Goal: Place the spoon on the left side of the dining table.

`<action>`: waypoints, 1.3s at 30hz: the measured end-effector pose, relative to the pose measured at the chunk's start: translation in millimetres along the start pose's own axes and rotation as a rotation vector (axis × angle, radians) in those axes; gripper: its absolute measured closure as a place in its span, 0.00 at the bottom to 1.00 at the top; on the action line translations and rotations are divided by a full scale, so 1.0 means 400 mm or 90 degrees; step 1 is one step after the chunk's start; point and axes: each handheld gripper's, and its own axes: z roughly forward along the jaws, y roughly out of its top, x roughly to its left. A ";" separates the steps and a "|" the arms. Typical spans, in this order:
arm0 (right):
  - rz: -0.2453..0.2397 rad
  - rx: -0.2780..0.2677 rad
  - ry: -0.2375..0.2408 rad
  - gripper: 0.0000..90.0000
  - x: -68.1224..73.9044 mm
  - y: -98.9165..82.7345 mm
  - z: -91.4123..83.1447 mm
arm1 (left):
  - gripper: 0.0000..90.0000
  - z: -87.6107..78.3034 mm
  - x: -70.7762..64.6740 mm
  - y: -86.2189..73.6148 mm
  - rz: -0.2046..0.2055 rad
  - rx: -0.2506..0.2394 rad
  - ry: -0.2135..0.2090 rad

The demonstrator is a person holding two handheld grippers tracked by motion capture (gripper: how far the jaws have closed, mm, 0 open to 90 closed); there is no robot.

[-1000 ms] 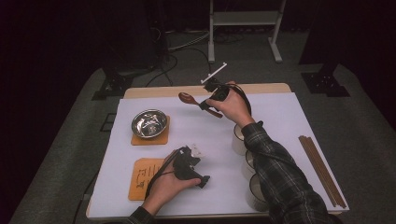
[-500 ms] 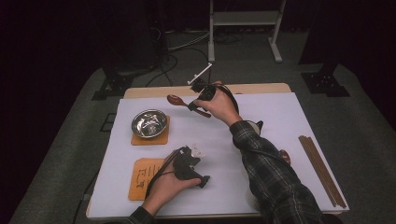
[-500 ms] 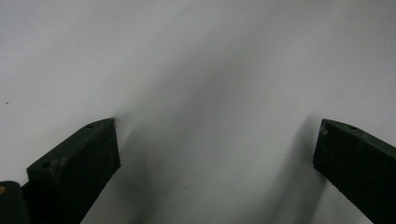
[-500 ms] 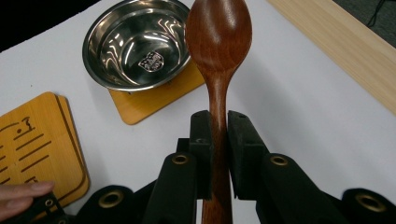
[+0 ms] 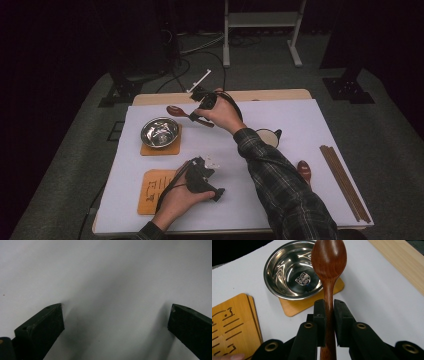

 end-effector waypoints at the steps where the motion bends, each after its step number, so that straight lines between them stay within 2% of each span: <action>1: -0.004 0.004 0.002 0.89 0.002 0.003 0.005 | 0.00 0.000 0.000 0.000 0.000 0.000 0.000; 9: -0.023 0.014 0.021 0.89 0.019 0.016 0.053 | 0.00 0.000 0.000 0.000 0.000 -0.001 0.000; 20: -0.028 0.030 0.045 0.89 0.034 0.012 0.102 | 0.00 0.001 0.000 0.000 0.000 -0.002 0.001; 27: -0.028 0.033 0.053 0.89 0.041 0.008 0.120 | 0.00 0.001 0.000 0.000 0.001 -0.002 0.001; 39: -0.048 0.051 0.059 0.88 0.058 0.006 0.153 | 0.00 0.000 0.000 0.000 0.002 -0.002 0.002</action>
